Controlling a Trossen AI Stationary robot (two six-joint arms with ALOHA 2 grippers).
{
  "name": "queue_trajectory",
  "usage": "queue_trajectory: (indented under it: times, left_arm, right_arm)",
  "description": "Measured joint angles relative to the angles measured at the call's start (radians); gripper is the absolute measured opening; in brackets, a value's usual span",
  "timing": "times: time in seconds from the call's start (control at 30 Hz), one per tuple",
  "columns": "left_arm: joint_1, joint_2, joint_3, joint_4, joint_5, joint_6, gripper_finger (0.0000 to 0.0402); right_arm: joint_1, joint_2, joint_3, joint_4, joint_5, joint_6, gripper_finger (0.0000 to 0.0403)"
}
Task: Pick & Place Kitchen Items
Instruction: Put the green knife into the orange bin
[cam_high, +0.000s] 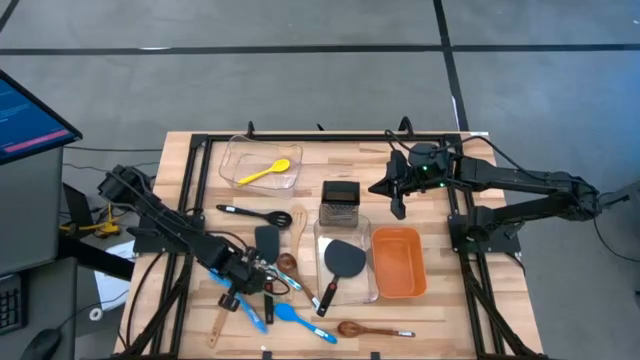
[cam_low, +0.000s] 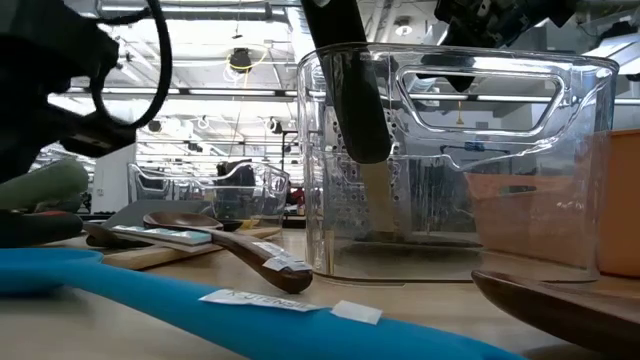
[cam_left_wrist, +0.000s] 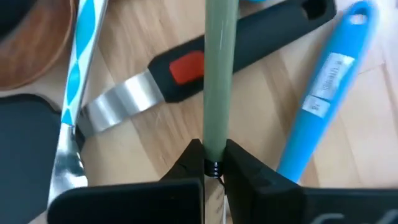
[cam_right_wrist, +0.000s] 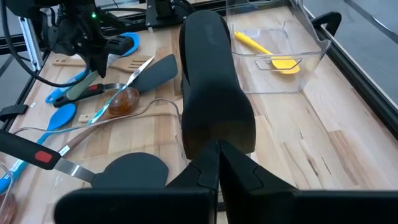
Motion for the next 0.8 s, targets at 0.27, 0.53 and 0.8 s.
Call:
queue_trajectory:
  times: [0.27,0.53,0.8]
  left_arm:
    - [0.0,-0.116,0.027,-0.06,-0.091,-0.001,0.0007]
    - [0.0,-0.332,0.028,-0.064,-0.331,0.0,0.0007]
    - [0.0,-0.489,0.028,-0.056,-0.552,0.002,0.0007]
  right_arm:
    - [-0.01,0.0,0.0,0.004,0.001,0.0,0.0001]
    - [-0.008,0.0,0.0,0.004,0.0,0.0,0.0001]
    - [-0.005,-0.033,0.002,0.003,0.0,0.022,0.0001]
